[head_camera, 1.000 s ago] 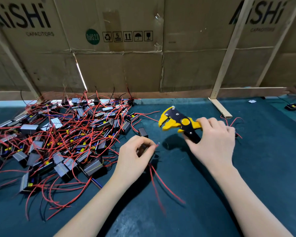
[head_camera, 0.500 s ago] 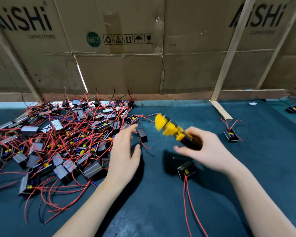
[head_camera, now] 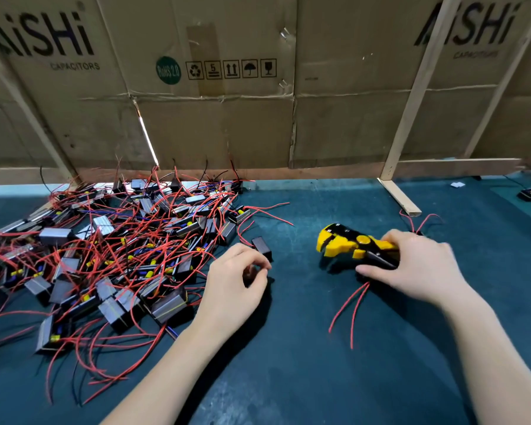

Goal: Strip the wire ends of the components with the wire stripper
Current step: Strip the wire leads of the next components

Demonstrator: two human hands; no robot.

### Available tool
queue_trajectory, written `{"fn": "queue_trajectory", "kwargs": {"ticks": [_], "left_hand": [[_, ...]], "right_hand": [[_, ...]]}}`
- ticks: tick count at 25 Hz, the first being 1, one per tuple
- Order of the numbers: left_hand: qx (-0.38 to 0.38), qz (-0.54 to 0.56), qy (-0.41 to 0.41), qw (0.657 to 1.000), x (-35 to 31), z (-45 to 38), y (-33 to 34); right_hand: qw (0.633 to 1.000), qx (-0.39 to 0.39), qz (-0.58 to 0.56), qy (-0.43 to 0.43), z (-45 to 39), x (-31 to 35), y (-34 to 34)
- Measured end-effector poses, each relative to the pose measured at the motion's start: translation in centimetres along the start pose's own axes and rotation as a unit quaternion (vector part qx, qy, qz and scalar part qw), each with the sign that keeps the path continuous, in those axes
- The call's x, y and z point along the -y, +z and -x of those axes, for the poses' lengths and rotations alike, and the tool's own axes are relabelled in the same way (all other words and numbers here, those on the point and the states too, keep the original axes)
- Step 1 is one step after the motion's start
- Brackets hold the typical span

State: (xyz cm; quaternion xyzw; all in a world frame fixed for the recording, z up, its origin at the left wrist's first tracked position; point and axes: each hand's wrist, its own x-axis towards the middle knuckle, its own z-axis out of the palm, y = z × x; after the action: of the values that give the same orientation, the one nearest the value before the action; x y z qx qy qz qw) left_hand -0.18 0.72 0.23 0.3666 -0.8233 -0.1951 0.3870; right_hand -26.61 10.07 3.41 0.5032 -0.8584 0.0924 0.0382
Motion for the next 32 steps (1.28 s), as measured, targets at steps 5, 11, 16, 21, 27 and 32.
{"fn": "queue_trajectory", "kwargs": {"ticks": [5,11,16,21,27,32], "left_hand": [[0.05,0.113,0.056,0.991,-1.2,0.6,-0.9],[-0.007,-0.017,-0.1,0.995,0.2,-0.2,0.4],[0.002,0.098,-0.185,0.978,0.7,-1.0,0.8],[-0.016,0.082,-0.154,0.985,0.7,-0.7,0.4],[0.003,0.072,-0.115,0.991,0.1,-0.2,-0.1],[0.012,0.096,-0.102,0.99,-0.7,0.1,0.1]], "right_hand": [[0.95,-0.286,-0.014,0.122,-0.3,-1.5,0.5],[0.762,-0.292,-0.577,0.033,0.4,2.2,-1.2],[0.838,-0.24,-0.488,-0.038,0.8,3.9,-0.2],[0.959,-0.271,-0.042,-0.078,0.6,3.7,2.0],[0.965,-0.255,0.012,-0.056,0.5,4.5,3.2],[0.965,-0.254,0.003,-0.069,0.8,5.7,3.7]]}}
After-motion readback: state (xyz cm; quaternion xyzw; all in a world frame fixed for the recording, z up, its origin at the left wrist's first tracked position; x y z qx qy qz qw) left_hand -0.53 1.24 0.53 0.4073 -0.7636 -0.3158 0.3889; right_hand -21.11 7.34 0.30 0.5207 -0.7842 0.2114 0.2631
